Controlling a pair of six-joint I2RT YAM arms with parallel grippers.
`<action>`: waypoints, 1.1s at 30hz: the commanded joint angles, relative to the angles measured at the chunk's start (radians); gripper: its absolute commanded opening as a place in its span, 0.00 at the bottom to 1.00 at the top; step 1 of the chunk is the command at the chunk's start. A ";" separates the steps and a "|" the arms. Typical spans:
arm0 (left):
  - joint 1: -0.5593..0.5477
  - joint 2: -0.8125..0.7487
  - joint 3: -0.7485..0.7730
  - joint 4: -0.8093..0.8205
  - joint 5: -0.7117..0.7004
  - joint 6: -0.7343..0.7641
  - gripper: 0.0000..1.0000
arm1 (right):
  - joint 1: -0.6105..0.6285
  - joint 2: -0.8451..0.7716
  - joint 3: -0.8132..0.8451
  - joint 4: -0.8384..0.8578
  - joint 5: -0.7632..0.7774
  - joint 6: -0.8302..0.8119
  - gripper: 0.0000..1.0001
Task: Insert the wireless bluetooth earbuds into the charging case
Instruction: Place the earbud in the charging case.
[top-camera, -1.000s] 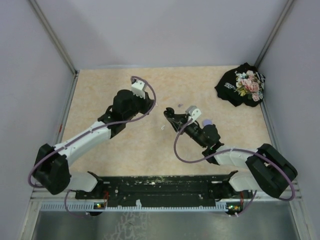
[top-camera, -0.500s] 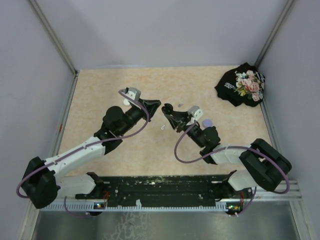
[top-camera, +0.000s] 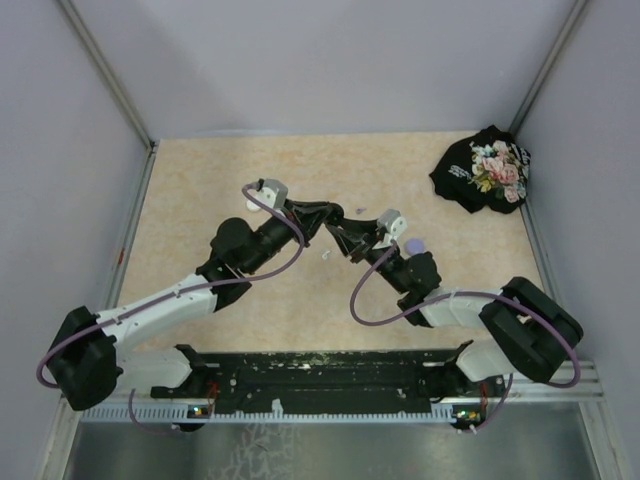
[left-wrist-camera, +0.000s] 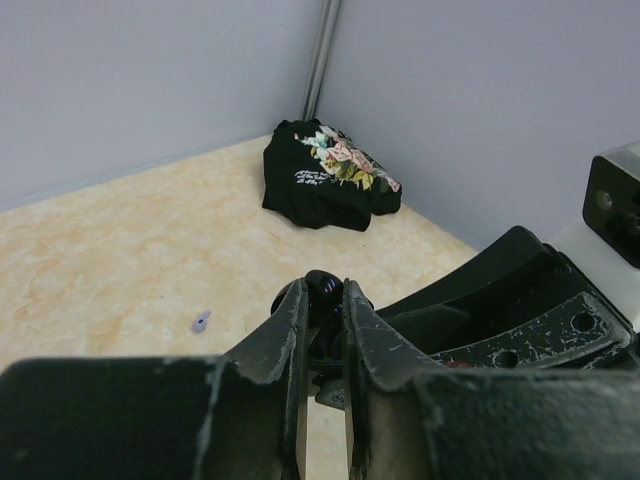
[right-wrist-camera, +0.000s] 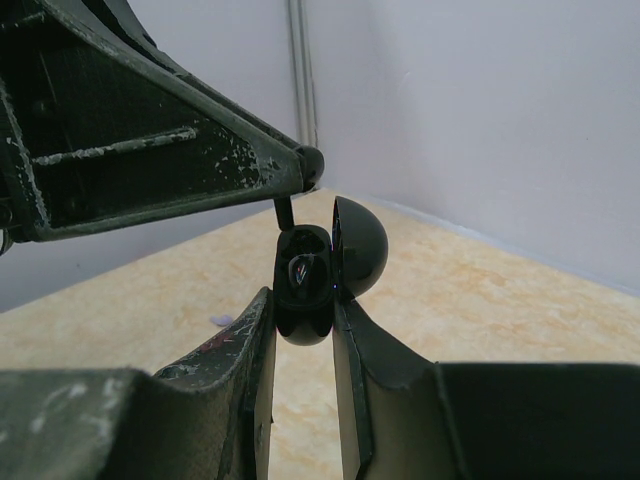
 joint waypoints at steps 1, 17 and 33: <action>-0.009 0.015 0.011 0.044 0.007 0.011 0.00 | 0.012 -0.017 0.038 0.072 -0.007 0.015 0.00; -0.027 0.019 -0.015 0.010 -0.016 0.017 0.00 | 0.011 -0.017 0.035 0.075 -0.004 0.012 0.00; -0.046 0.010 -0.021 -0.054 -0.049 0.037 0.08 | 0.011 -0.011 0.034 0.065 -0.015 0.010 0.00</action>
